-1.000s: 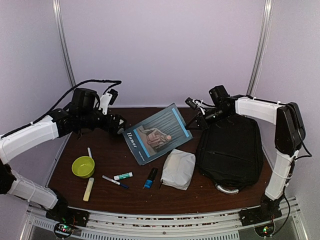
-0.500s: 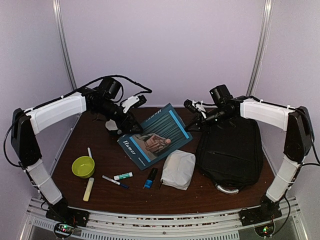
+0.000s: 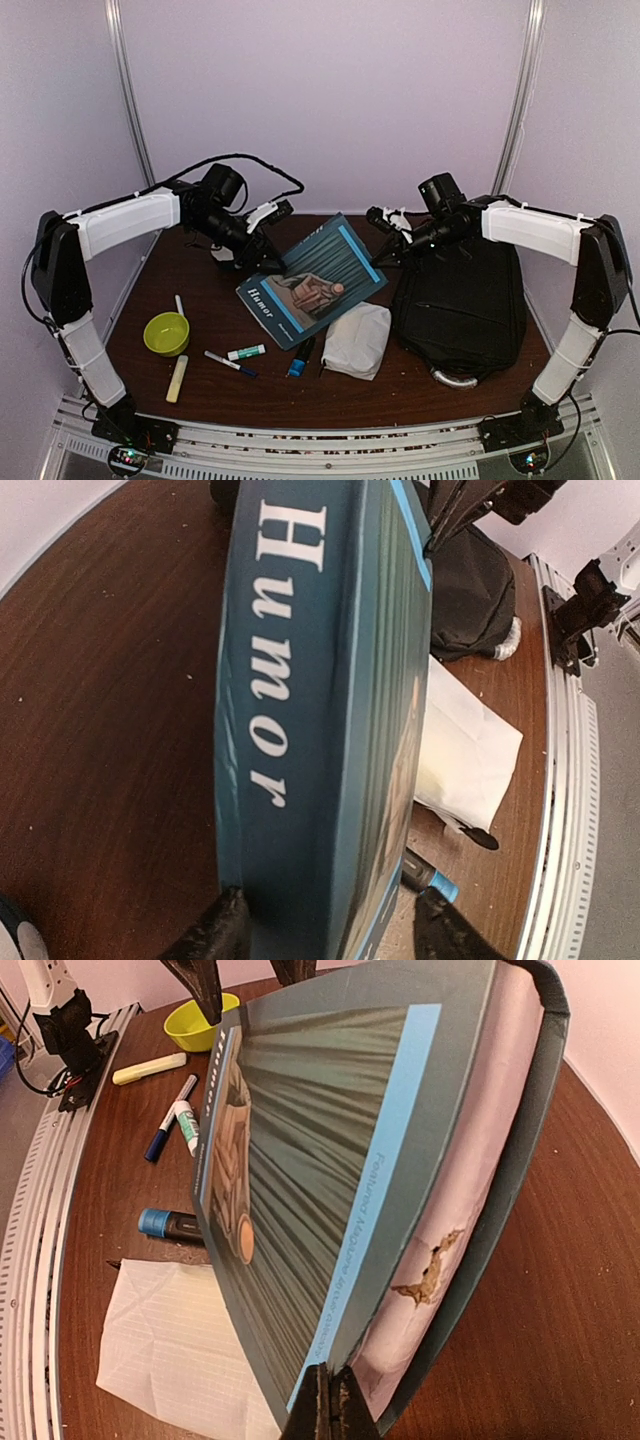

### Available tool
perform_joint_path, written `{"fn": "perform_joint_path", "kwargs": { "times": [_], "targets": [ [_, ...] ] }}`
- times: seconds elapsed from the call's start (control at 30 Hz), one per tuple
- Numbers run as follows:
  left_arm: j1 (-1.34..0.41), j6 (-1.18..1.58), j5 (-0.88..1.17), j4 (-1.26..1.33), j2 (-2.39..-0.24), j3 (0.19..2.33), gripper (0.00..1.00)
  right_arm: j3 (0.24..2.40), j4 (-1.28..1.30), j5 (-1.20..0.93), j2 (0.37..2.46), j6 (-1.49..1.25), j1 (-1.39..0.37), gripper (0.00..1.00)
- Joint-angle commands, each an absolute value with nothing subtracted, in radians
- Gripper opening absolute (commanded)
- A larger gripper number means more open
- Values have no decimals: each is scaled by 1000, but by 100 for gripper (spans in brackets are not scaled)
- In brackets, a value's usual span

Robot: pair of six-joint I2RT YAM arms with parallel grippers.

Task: Pack the student bag
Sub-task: Pass from the right arm to the left

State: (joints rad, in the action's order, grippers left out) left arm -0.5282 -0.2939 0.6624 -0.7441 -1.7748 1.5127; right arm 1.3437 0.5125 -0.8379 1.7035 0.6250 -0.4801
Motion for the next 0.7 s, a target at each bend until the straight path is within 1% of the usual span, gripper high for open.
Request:
{"fn": "perform_joint_path", "kwargs": {
  "times": [0.0, 0.03, 0.1, 0.13, 0.2, 0.23, 0.33, 0.43, 0.53, 0.6, 0.67],
  "targets": [
    [-534, -302, 759, -784, -1821, 1544, 53, 1324, 444, -827, 1663, 638, -497, 0],
    [-534, -301, 766, -785, -1825, 1546, 51, 1323, 440, -827, 1665, 634, -497, 0],
    [-535, -299, 772, -791, -1831, 1550, 50, 1322, 434, -825, 1664, 629, -498, 0],
    [-535, -295, 766, -791, -1834, 1551, 54, 1321, 431, -825, 1666, 629, -497, 0],
    [-534, -273, 708, -785, -1836, 1555, 66, 1316, 428, -824, 1664, 632, -498, 0],
    [-533, -259, 664, -777, -1837, 1555, 69, 1312, 428, -822, 1661, 636, -498, 0],
    [-527, -226, 573, -772, -1851, 1560, 76, 1299, 424, -818, 1651, 645, -499, 0],
    [-515, -212, 620, -770, -1866, 1558, 79, 1289, 419, -816, 1642, 651, -499, 0],
    [-513, -203, 677, -776, -1885, 1560, 80, 1286, 419, -813, 1639, 656, -499, 0],
    [-514, -210, 747, -785, -1888, 1564, 76, 1287, 419, -810, 1640, 655, -499, 0],
    [-514, -218, 813, -795, -1885, 1570, 69, 1287, 416, -808, 1641, 652, -499, 0]
  ]
}}
